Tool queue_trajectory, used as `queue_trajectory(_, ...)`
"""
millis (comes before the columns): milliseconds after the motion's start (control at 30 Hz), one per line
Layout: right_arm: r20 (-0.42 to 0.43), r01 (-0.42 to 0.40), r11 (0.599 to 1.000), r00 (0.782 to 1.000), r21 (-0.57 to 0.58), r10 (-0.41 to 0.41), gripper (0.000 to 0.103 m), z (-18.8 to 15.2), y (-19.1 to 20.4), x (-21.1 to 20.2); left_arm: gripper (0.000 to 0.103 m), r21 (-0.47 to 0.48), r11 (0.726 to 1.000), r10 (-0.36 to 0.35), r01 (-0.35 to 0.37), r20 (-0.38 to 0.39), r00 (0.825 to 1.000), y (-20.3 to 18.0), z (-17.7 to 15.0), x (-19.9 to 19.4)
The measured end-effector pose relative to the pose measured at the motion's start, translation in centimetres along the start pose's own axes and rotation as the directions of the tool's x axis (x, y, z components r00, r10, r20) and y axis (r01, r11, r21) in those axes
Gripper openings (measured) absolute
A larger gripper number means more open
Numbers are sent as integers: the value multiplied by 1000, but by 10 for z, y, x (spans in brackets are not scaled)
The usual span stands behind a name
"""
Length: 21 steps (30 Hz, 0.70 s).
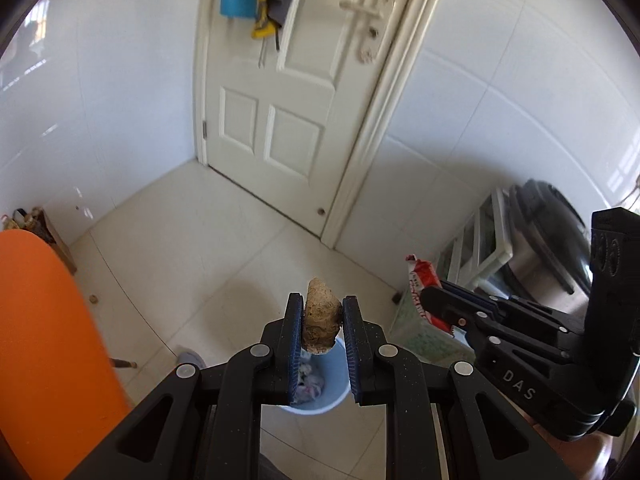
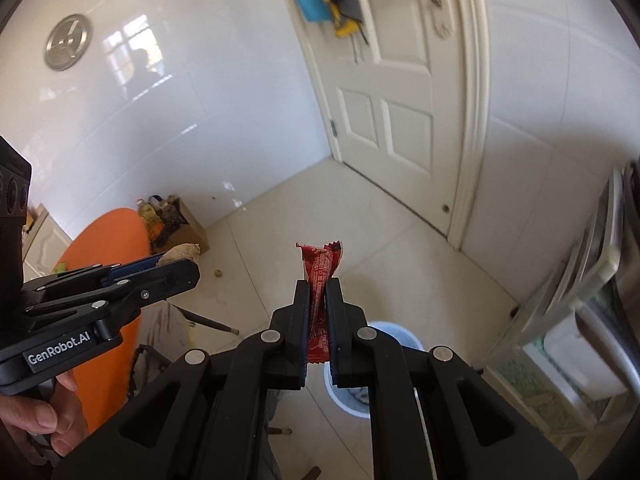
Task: Collect trash
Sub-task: 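Carry the brown lump and red wrapper to the blue bin and release both, then return both tools to the orange table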
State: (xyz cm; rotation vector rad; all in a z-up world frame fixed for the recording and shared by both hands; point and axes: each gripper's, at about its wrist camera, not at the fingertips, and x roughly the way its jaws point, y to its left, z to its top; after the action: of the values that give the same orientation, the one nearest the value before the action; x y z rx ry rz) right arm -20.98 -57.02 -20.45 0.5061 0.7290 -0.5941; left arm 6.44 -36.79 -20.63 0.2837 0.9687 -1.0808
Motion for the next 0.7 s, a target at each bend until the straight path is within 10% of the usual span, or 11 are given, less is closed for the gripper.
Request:
queue_trajectory(267, -131, -14, 993, 991, 117, 29, 10, -14, -46, 63, 18, -28, 1000, -16, 11, -188, 982, 3, 15, 85)
queue_trajectory(567, -205, 8, 977, 978, 214, 37, 19, -27, -81, 100, 77, -84, 996, 8, -34, -285, 958, 27, 53, 147)
queue_trajectory(700, -193, 9, 967, 980, 254, 41, 93, -32, -87, 100, 88, -68, 994, 68, -87, -249, 966, 13, 55, 142)
